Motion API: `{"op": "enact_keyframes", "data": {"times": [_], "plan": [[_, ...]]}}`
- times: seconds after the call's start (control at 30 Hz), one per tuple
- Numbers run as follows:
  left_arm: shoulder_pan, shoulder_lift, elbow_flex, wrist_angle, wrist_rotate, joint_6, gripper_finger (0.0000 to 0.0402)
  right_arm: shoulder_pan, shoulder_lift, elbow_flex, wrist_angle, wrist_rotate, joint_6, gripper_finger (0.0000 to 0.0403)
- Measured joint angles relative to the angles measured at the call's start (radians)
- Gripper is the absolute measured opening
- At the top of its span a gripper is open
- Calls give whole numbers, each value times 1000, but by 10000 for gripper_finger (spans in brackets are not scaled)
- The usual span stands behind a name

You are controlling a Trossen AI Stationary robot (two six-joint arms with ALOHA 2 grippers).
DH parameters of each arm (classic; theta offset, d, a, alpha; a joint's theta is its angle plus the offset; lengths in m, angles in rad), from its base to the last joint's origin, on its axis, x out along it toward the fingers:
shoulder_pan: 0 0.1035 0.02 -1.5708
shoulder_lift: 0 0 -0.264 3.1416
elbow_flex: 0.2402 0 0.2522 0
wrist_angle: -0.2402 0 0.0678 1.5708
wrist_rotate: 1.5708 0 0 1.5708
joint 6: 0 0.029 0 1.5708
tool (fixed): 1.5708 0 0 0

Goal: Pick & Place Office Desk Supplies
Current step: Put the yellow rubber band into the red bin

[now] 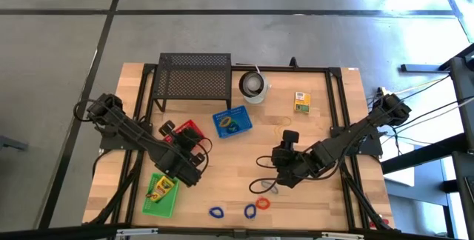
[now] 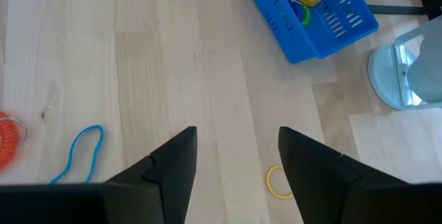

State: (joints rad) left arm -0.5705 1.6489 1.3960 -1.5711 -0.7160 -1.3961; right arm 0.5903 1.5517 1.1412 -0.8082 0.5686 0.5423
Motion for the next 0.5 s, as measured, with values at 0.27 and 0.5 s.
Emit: {"op": "enact_keyframes", "data": {"times": [0.27, 0.5], "plan": [[22, 0, 0, 0, -49, 95, 5, 0, 0, 0, 0, 10, -3, 205], [51, 0, 0, 0, -47, 178, 4, 0, 0, 0, 0, 26, -2, 205]]}}
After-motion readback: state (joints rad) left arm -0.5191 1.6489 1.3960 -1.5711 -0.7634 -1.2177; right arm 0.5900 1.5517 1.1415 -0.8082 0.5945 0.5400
